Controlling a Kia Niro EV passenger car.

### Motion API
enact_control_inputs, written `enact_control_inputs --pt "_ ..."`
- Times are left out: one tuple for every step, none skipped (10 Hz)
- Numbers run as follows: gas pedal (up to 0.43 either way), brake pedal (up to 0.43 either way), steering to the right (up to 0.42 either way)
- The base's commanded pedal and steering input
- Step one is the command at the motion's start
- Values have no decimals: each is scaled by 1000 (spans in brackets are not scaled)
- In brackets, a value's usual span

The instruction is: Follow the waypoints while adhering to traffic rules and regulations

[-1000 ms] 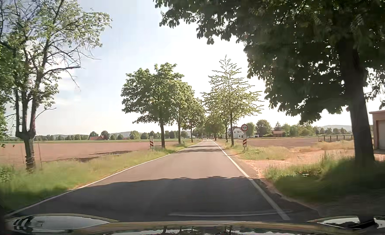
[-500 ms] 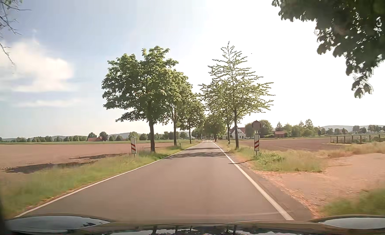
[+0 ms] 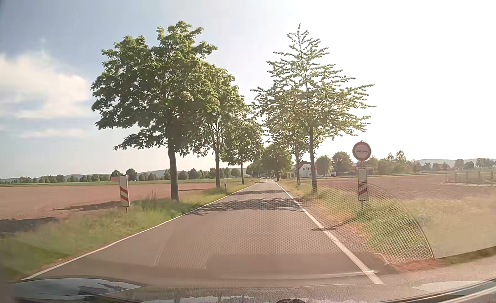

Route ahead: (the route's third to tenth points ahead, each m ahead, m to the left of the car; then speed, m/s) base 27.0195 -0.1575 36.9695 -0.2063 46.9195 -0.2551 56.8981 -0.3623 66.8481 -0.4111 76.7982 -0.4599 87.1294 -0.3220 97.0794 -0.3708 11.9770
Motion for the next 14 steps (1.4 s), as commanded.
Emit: enact_control_inputs --pt "248 0 1" --pt "228 0 1" --pt "228 0 1" --pt "220 0 1" --pt "220 0 1" --pt "220 0 1" --pt "220 0 1" --pt "220 0 1" --pt "220 0 1" --pt "220 0 1" --pt "220 0 1" --pt "220 0 1" --pt "209 0 0" --pt "209 0 0"
